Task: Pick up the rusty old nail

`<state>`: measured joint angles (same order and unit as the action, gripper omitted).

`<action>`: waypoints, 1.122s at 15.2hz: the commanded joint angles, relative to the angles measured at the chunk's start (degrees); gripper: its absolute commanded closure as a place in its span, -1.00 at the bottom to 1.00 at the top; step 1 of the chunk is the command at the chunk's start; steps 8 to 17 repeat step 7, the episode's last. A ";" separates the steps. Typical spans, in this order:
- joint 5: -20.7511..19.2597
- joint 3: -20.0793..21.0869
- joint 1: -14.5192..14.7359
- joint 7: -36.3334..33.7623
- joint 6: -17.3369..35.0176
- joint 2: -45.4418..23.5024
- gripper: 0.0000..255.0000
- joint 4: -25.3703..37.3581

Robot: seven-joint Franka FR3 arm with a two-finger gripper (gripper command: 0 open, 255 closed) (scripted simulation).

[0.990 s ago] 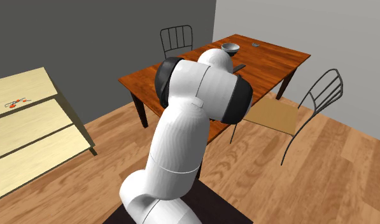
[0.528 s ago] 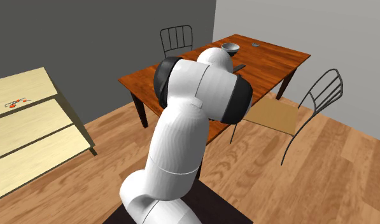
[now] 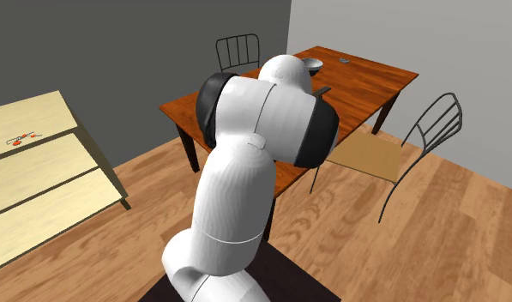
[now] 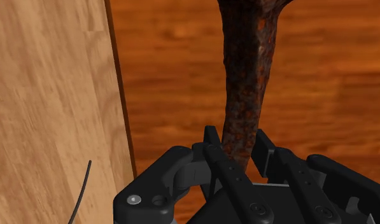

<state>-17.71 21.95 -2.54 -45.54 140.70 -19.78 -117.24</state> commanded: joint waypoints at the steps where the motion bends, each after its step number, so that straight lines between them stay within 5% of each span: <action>1: 0.86 0.44 -0.32 0.63 -1.19 1.20 1.00 0.10; 17: 2.48 1.16 -0.83 1.87 -3.71 3.29 1.00 0.76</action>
